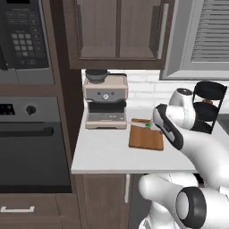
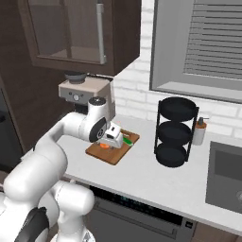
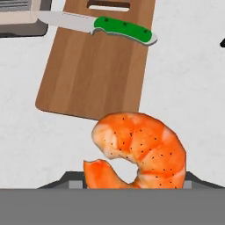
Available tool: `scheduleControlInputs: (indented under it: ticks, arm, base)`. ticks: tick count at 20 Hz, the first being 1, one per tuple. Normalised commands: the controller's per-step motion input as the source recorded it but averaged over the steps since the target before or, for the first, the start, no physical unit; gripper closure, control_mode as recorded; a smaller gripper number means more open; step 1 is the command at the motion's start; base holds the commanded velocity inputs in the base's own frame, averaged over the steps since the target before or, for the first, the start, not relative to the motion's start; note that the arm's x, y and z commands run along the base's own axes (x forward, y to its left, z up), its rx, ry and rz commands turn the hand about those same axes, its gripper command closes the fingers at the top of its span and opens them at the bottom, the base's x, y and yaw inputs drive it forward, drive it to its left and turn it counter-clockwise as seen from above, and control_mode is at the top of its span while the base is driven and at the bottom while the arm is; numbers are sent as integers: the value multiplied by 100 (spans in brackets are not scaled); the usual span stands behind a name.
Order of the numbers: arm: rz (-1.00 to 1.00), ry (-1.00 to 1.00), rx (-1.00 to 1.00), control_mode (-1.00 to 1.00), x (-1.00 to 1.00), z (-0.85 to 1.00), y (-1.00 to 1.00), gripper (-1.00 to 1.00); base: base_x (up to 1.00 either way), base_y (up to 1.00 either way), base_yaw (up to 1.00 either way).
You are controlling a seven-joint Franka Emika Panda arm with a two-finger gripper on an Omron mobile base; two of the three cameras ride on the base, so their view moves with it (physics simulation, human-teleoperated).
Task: Pick up the knife from the drawer and place it on the cutting board. Then place the meat from the plate to the cutting board.
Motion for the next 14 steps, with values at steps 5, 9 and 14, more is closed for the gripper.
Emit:
scheduleControlInputs:
  ticks: [5, 9, 14]
  arm:
    - [2, 0, 0, -100, 6, -9, 5, 100]
    - [10, 0, 0, -100, 45, -54, 11, 100]
    - [9, 0, 0, -100, 39, -58, 7, 100]
  base:
    - [12, 8, 5]
    - [0, 0, 0]
    - [0, 0, 0]
